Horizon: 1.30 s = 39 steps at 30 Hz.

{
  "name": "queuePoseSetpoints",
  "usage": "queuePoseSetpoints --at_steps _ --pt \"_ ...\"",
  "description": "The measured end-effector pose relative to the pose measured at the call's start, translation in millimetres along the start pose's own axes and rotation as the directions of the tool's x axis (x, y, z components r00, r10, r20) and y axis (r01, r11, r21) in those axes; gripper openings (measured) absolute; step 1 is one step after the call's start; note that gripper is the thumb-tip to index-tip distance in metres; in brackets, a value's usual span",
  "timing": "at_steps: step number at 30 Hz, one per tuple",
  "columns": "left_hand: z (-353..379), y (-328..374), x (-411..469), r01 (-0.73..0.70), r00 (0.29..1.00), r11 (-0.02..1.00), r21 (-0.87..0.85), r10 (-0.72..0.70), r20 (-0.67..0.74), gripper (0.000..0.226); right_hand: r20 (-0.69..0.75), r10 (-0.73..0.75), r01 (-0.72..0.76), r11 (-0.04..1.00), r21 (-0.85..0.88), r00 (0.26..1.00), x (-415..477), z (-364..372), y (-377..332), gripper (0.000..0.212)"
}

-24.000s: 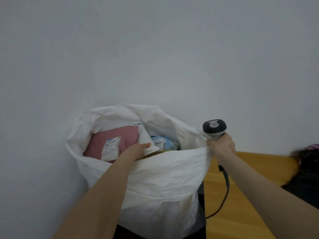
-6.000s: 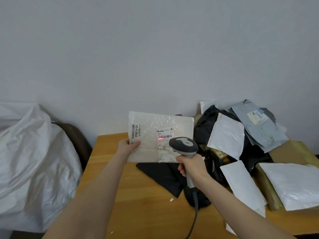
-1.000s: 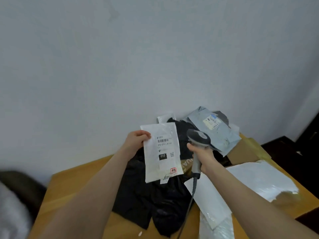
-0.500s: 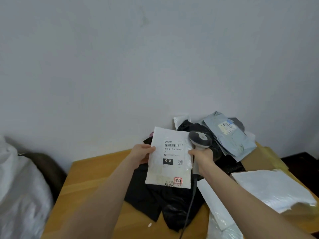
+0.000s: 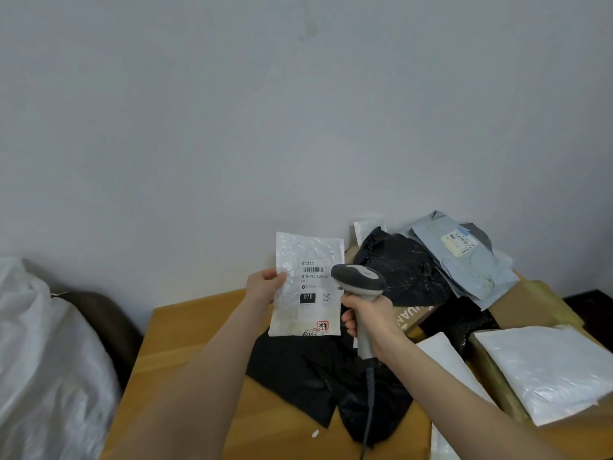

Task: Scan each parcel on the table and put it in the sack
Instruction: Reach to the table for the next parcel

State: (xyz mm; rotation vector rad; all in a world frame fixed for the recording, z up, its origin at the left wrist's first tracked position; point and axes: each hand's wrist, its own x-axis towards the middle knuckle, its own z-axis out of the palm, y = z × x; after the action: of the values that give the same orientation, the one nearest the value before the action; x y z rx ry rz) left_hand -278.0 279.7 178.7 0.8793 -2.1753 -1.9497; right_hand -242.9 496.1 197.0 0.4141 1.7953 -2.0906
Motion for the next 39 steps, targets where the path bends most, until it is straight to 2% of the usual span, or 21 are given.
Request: queuePoseSetpoints --at_steps 12,29,39 --pt "-11.4 -6.5 16.6 0.041 0.999 0.999 -0.013 -0.041 -0.028 0.032 0.041 0.053 -0.050 0.996 -0.068 0.998 -4.3 17.1 1.6 0.006" --pt "-20.4 -5.5 13.6 0.043 0.998 0.999 -0.010 -0.044 -0.040 0.034 0.081 0.081 -0.075 0.994 -0.076 0.993 -13.2 27.3 -4.5 0.010" --pt "-49.8 -10.9 21.3 0.054 0.998 0.998 -0.040 -0.055 -0.021 0.029 0.099 0.086 -0.083 0.996 -0.037 0.991 -15.9 58.2 4.7 0.011"
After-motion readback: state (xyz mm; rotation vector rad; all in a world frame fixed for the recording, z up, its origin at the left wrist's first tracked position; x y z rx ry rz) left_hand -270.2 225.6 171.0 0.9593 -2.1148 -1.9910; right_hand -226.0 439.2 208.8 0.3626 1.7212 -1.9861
